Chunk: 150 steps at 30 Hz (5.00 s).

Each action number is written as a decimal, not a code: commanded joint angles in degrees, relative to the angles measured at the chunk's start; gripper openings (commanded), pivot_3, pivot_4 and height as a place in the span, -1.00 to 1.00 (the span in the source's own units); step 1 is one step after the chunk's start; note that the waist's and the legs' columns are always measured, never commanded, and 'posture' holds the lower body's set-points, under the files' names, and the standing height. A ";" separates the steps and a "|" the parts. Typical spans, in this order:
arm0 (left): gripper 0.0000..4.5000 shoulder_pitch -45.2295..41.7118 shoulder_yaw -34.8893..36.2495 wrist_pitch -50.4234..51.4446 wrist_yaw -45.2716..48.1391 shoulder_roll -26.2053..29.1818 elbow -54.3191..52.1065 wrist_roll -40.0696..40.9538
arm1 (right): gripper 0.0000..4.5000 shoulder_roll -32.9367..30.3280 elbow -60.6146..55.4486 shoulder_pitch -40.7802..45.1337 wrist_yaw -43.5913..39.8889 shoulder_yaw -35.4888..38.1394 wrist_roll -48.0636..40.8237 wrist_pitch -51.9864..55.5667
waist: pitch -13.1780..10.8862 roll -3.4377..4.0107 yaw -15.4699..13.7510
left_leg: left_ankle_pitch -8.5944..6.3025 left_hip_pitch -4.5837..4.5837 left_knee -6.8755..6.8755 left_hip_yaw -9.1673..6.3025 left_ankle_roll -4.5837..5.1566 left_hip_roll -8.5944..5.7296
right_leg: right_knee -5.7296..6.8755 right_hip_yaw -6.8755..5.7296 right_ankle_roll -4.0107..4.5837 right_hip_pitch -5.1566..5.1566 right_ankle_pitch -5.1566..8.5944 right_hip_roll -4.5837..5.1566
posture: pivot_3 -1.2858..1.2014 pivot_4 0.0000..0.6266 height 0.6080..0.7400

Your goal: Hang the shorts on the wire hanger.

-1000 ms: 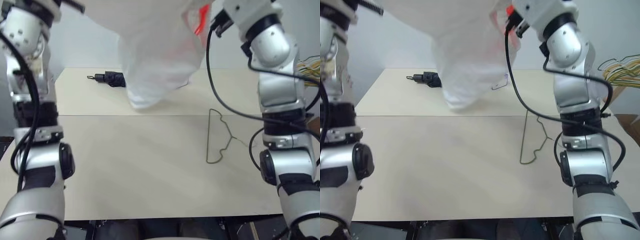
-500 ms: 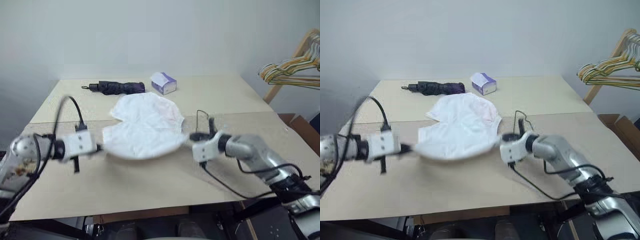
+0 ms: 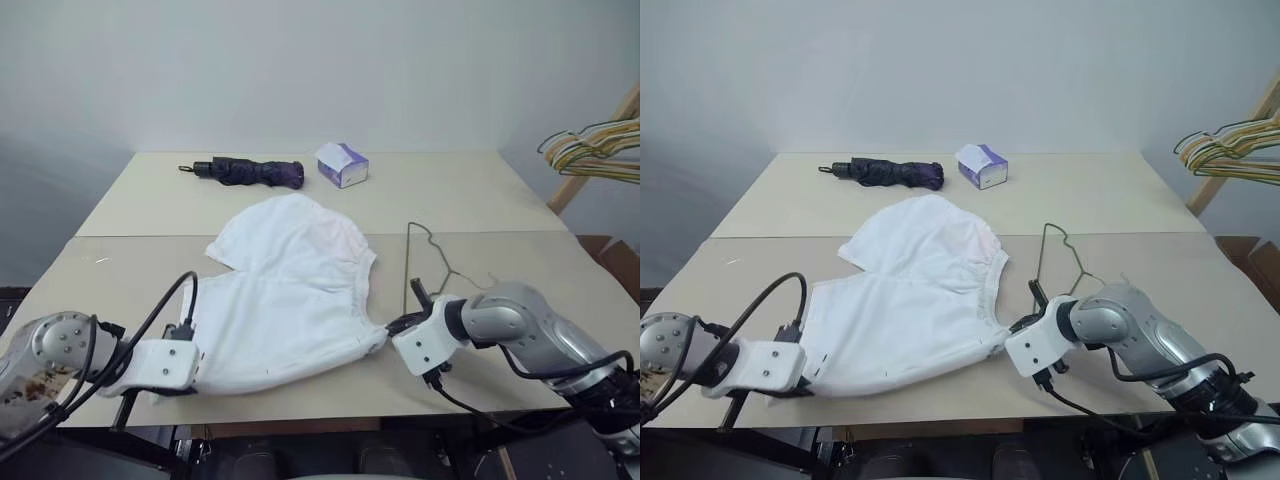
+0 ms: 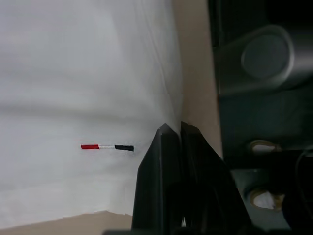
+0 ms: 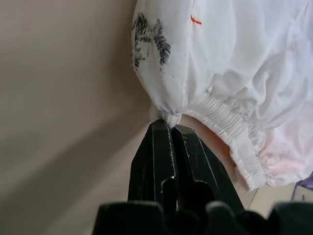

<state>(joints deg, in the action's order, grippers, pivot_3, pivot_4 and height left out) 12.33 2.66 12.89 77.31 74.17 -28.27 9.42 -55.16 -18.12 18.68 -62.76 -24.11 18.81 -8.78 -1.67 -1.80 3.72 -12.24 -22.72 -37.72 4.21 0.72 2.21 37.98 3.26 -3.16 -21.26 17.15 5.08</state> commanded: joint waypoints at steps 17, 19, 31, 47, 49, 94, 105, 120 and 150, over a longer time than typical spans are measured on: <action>0.99 -13.17 5.40 1.00 0.69 -8.50 5.18 15.36 | 1.00 1.89 -3.65 0.47 2.75 18.90 -20.34 32.16 | 0.00 -0.12 -0.87 | -0.04 0.26 -0.02 0.08 -0.06 0.28 | -0.13 -0.07 0.03 0.04 -0.01 -0.06 | -0.02 -1.00 1.00; 0.99 -16.54 4.03 2.29 -1.50 -11.02 5.33 15.61 | 1.00 6.88 -1.51 3.21 7.10 18.79 -21.58 42.28 | 0.02 -0.15 -0.61 | -0.11 0.33 -0.02 0.20 -0.19 0.33 | -0.12 0.00 0.10 0.06 -0.05 -0.13 | -0.02 -1.00 1.00; 0.99 -28.82 -3.06 2.70 -4.30 -19.57 6.87 14.22 | 1.00 25.44 12.28 7.48 27.55 15.96 -19.13 63.13 | 0.02 -0.13 -0.01 | -0.05 -0.86 -0.11 0.16 -0.14 0.50 | 0.09 0.39 0.20 -0.91 -0.18 -0.73 | -0.03 -1.00 1.00; 0.99 -33.00 -4.23 -0.40 -5.15 -22.93 11.71 12.06 | 1.00 12.66 4.54 -1.57 25.23 24.53 -23.87 63.17 | 0.02 -0.13 0.99 | -0.05 -0.79 -0.15 0.19 -0.14 0.52 | 0.06 0.49 0.14 -0.89 -0.22 -0.81 | -0.06 -1.00 1.00; 0.99 -33.45 -4.56 -0.47 -5.68 -23.75 11.87 11.78 | 1.00 15.17 5.22 1.49 26.31 25.26 -25.36 64.85 | 0.03 -0.13 1.98 | -0.05 -0.78 -0.14 0.17 -0.14 0.58 | 0.06 0.51 0.15 -0.88 -0.23 -0.89 | -0.07 -1.00 1.00; 1.00 -38.33 0.82 17.60 -25.94 -41.15 12.30 24.99 | -0.99 27.81 20.01 8.73 39.09 22.65 -22.91 60.41 | 0.19 -0.34 2.95 | -0.06 -0.19 -0.14 -0.57 -0.15 0.54 | -0.15 0.33 0.10 -0.02 -0.28 -0.87 | -0.05 -1.00 1.00; 1.00 -46.54 20.31 47.26 -68.11 -66.68 25.77 60.82 | -0.99 30.25 -6.04 -0.11 38.75 19.57 -22.71 41.54 | 0.17 -0.30 3.53 | -0.08 -0.80 -0.14 -0.84 -0.18 0.38 | -0.01 0.43 -0.09 -0.63 -0.35 -0.71 | -0.07 -1.00 1.00; 0.73 -47.96 15.89 40.17 -69.55 -67.69 25.60 57.06 | -1.00 30.27 -4.89 -2.19 39.43 11.11 -13.88 26.33 | 0.17 -0.30 3.49 | -0.05 -0.96 -0.16 -1.31 -0.22 -0.18 | -0.01 0.61 -0.06 -0.84 -0.45 -0.75 | -0.08 -1.00 1.00; -1.00 -48.33 11.51 26.98 -54.74 -64.82 28.22 44.68 | 0.62 31.27 -5.17 -2.14 36.24 10.62 -8.86 23.03 | 0.16 -0.30 4.08 | -0.04 -0.96 -0.16 -1.41 -0.22 -0.25 | -0.03 0.61 -0.06 -0.81 -0.45 -0.75 | -0.10 -1.00 1.00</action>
<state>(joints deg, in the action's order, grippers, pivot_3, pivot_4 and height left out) -33.52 13.62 42.00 18.73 7.89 0.40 54.52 -23.90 -19.90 15.33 -25.60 -16.82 12.13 12.81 -1.50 -2.10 7.80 -12.27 -23.68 -37.88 2.79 0.49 1.96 37.95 3.88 -3.22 -22.07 16.71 4.33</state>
